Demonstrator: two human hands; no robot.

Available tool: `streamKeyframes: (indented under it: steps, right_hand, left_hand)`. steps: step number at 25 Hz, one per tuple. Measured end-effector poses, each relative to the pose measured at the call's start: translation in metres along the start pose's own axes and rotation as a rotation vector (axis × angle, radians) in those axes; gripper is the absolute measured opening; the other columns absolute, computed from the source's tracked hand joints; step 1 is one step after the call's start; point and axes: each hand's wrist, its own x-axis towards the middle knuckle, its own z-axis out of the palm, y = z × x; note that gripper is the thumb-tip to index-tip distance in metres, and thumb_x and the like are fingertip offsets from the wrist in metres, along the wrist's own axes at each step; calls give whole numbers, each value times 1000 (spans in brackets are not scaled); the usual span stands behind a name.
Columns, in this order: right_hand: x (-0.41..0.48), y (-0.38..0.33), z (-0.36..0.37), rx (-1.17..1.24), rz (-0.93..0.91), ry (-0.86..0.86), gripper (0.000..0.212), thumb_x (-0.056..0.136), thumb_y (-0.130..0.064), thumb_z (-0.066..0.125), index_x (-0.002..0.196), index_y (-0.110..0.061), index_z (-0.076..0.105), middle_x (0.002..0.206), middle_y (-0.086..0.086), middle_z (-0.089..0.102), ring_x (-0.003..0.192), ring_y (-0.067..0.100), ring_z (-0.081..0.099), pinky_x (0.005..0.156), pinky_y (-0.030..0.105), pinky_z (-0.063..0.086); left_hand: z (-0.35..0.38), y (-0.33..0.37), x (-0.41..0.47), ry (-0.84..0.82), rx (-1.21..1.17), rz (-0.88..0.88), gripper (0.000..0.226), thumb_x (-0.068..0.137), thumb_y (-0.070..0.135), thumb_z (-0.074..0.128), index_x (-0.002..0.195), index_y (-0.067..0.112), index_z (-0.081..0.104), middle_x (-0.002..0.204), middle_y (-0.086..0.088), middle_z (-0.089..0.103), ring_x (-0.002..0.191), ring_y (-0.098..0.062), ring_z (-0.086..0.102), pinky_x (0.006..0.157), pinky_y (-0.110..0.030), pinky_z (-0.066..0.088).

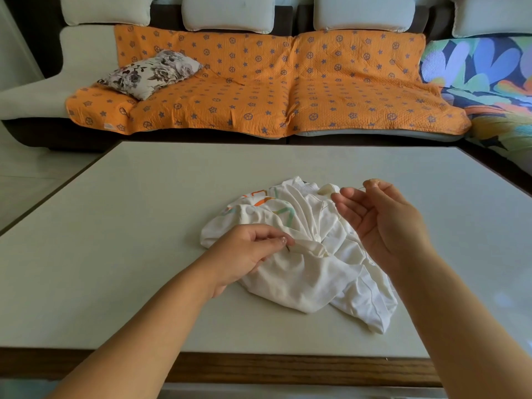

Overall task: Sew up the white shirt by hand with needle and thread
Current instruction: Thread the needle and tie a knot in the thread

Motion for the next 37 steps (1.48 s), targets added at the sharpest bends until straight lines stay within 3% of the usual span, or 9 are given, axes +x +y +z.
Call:
streamKeyframes:
  steps: [7,12,19,22,24,27,31,33,37]
  right_hand:
    - [2,-2,-4,1,-110,124,17,105,-9,38,91,-10,48,65,10,67,72,28,73,74,33,61]
    - [6,-5,-12,11,-126,186,16,105,-9,38,92,-10,47,66,10,65,74,28,74,76,34,61]
    - [10,-8,-21,11,-178,273,12,105,-11,37,98,-11,46,76,13,63,75,27,74,77,33,60]
    - [9,-6,-21,-75,-136,207,11,105,-12,40,97,-11,48,71,12,65,72,28,73,71,33,60]
    - [4,-3,-15,-242,-85,84,13,104,-13,43,92,-12,50,67,12,68,65,28,71,59,30,59]
    - [-5,2,-1,-530,-42,-121,13,101,-16,49,90,-12,53,75,13,73,58,25,68,47,25,48]
    - [-11,7,9,-762,-83,-224,12,95,-21,60,87,-12,63,74,5,69,55,13,54,49,22,39]
    - [-11,9,11,-824,-85,-226,12,93,-23,64,84,-15,66,61,-4,56,54,9,47,52,20,37]
    - [-8,11,12,-863,-78,-275,12,93,-23,64,82,-18,68,62,-12,59,55,10,48,54,21,38]
  left_hand:
    - [-13,8,-1,92,42,27,17,95,17,58,104,16,72,46,25,52,52,3,45,64,-20,33]
    - [-20,8,0,52,-1,-16,16,95,15,58,91,19,73,69,17,66,63,-6,47,65,-22,38]
    - [-36,1,2,93,134,-87,12,94,19,62,91,21,74,54,10,47,53,-6,42,55,-12,40]
    - [-43,-3,1,262,563,-84,21,85,32,71,106,33,69,93,9,60,85,-9,55,75,-19,45]
    - [-35,0,1,419,795,137,42,82,33,72,123,37,60,116,11,52,111,-14,45,95,-20,36]
    - [-7,16,0,471,497,468,33,87,22,66,118,31,65,117,20,59,115,1,45,94,-2,27]
    - [20,21,5,139,4,315,30,84,30,66,114,28,68,114,11,71,112,2,61,102,-19,41]
    - [24,21,8,91,-78,259,21,89,24,70,110,23,72,106,4,75,104,-6,67,97,-26,49]
    - [27,25,9,75,-209,205,12,90,18,66,97,14,75,82,-4,74,82,-13,70,87,-32,56]
